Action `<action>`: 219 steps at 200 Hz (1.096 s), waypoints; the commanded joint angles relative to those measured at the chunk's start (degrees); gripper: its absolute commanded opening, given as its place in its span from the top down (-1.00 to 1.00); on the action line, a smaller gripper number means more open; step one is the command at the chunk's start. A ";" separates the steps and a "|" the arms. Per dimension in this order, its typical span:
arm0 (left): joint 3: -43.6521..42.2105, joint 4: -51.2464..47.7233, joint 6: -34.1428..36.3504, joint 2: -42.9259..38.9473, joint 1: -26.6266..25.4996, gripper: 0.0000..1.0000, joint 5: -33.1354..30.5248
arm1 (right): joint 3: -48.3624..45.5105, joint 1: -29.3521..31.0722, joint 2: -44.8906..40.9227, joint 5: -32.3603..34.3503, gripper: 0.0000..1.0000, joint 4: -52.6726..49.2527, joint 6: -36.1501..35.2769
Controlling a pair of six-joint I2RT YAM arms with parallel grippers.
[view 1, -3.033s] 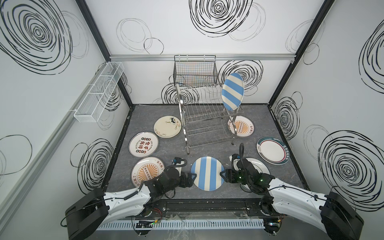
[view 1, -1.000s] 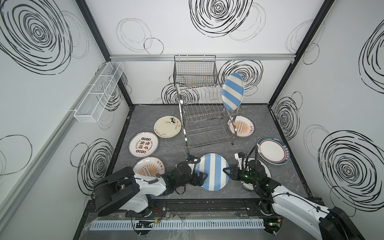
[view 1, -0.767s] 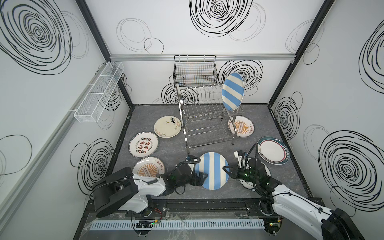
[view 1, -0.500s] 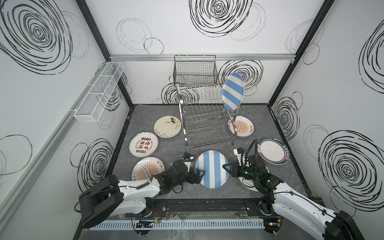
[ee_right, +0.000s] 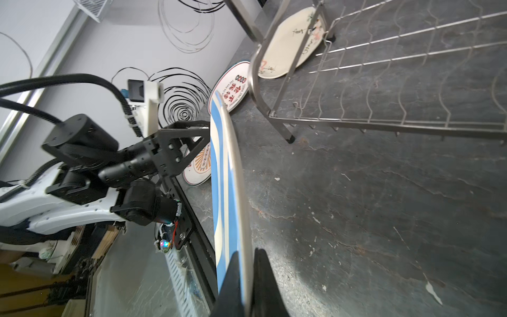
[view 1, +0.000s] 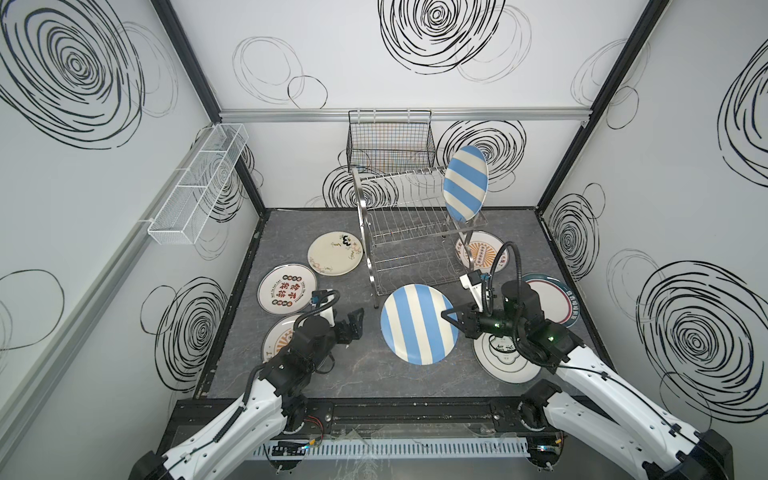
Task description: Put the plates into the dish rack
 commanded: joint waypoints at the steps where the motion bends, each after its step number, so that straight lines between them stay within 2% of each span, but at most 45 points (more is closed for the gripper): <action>1: -2.59 -1.52 3.15 -3.48 5.28 -0.92 4.54 | 8.33 -0.26 -0.80 -2.74 1.00 -3.32 -5.31; 36: -3.66 -1.28 2.54 -4.77 9.03 -0.91 7.44 | 21.42 -0.26 1.41 2.85 1.00 -7.28 -9.26; 101: -2.77 0.80 3.11 1.32 9.12 -0.91 10.70 | 42.07 -0.25 9.71 14.08 1.00 -6.62 -10.76; 138: -3.40 1.02 3.25 -0.36 9.17 -0.92 11.16 | 52.22 -0.05 16.54 29.52 1.00 -5.40 -11.73; 163: -3.62 0.93 3.30 -1.19 9.26 -0.92 11.16 | 55.17 1.32 20.01 36.85 1.00 -1.04 -12.73; 191: -3.70 1.09 3.38 -1.39 9.40 -0.91 11.58 | 57.43 7.01 23.09 50.89 1.00 1.90 -18.78; 219: -3.73 1.55 3.50 -0.82 9.46 -0.91 12.58 | 59.61 9.29 26.18 59.53 1.00 2.62 -23.54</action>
